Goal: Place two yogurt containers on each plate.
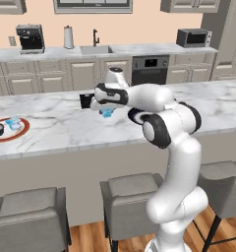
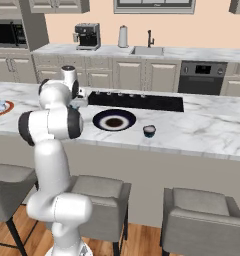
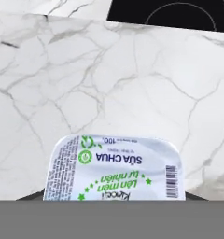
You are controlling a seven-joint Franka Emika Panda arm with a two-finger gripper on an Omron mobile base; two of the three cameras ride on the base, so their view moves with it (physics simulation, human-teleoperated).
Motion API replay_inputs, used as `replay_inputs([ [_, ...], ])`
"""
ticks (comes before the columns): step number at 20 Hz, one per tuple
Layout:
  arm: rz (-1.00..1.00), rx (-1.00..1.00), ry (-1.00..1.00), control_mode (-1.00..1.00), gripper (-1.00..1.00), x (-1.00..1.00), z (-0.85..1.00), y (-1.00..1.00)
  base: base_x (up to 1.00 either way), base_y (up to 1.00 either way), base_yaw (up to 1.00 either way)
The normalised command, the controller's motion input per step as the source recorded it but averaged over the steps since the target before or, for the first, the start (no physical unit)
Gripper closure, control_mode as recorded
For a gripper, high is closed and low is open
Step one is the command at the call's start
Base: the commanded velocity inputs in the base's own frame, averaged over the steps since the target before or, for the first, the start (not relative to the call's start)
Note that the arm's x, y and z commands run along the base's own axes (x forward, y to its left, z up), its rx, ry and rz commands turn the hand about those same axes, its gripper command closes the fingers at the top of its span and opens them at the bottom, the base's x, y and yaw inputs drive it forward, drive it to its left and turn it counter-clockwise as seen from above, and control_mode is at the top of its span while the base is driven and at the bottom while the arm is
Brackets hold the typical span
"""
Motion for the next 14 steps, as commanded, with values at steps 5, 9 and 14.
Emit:
replay_inputs([
  [5,-0.08,0.02,-0.04,-1.00,1.00,-0.50,0.31,-0.83,0.00,0.00,0.00],
  [9,-0.08,0.00,-0.02,-1.00,1.00,-0.17,0.24,-0.85,0.00,0.00,0.00],
  [14,-0.15,-0.09,0.00,-1.00,1.00,0.05,0.04,-0.74,0.00,0.00,0.00],
])
